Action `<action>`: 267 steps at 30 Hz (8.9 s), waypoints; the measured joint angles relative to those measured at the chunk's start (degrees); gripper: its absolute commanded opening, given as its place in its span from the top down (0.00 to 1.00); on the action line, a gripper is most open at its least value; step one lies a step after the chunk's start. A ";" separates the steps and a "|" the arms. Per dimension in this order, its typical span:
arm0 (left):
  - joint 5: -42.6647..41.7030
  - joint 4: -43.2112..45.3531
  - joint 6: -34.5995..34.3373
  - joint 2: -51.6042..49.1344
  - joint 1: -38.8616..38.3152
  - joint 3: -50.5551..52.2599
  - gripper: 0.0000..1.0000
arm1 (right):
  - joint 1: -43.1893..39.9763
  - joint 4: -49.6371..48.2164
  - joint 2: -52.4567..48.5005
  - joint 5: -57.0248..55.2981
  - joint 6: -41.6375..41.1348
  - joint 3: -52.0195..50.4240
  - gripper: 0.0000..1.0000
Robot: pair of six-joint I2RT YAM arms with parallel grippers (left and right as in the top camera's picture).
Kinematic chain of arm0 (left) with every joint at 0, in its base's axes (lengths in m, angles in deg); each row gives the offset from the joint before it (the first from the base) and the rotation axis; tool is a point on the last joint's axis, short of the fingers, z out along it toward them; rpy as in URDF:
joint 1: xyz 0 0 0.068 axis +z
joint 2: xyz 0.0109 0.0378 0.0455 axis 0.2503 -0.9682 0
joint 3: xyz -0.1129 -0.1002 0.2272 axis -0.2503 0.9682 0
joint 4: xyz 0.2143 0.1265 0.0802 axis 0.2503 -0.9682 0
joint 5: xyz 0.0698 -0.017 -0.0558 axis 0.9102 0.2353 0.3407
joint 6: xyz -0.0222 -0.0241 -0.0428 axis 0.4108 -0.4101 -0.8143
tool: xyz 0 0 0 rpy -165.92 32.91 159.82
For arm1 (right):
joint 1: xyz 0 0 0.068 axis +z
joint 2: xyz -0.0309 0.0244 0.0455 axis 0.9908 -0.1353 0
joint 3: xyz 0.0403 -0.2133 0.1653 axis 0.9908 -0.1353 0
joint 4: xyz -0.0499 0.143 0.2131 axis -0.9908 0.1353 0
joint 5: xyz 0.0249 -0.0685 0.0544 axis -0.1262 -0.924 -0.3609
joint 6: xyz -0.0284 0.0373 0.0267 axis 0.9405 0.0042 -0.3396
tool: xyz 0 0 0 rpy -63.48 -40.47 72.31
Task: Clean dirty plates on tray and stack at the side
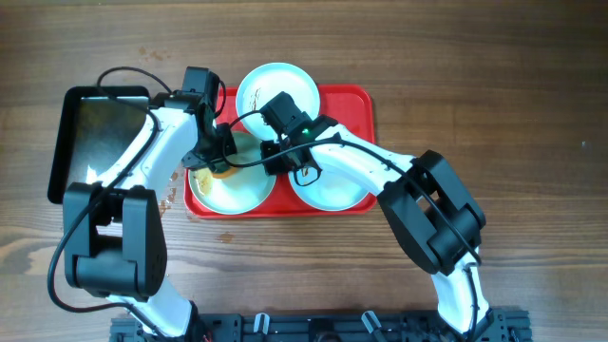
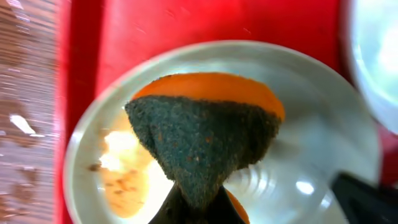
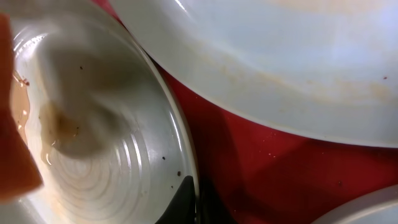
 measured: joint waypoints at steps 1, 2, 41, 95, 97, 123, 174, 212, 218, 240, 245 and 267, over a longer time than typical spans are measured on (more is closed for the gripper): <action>-1.42 0.00 -0.02 0.00 0.00 0.02 0.96 | -0.07 0.09 0.00 0.11 0.00 0.07 0.96; -2.71 0.04 -0.22 0.00 0.00 0.24 0.96 | -0.09 0.11 0.00 0.24 0.00 0.09 0.96; 23.39 3.87 -5.14 2.97 -1.33 5.62 0.96 | -0.24 1.81 0.00 2.10 0.92 1.99 0.96; -2.47 -6.25 -1.18 20.70 4.31 5.33 0.96 | 14.23 41.20 7.30 -67.12 23.41 34.69 0.96; -2.47 -6.25 -1.18 20.70 4.31 5.33 0.96 | 14.49 41.18 7.30 -68.54 24.57 34.69 0.96; -2.47 -6.05 -1.16 20.70 4.31 5.33 0.96 | 13.70 42.71 7.30 -51.23 18.34 34.69 0.96; -2.49 -2.95 -0.76 20.70 4.31 5.35 0.96 | -53.64 46.56 7.32 13.09 19.69 20.65 0.10; -2.89 -2.36 -0.76 20.70 4.31 5.35 0.96 | -15.69 15.23 -10.71 -2.99 -16.11 22.47 0.69; -2.89 -2.36 -0.76 20.70 4.28 5.35 0.96 | -15.32 15.45 -11.04 -2.49 -18.01 22.47 0.96; -2.40 -2.29 -0.74 20.70 4.31 5.35 0.96 | -6.82 14.93 -11.04 3.56 -10.23 22.47 0.96; -2.21 -2.43 -0.70 20.70 4.28 5.35 0.96 | -6.16 19.85 -11.04 3.93 -1.49 22.49 0.96; -2.47 -3.43 2.93 19.56 4.31 5.42 0.96 | -5.14 23.67 -11.04 7.15 8.22 22.47 0.96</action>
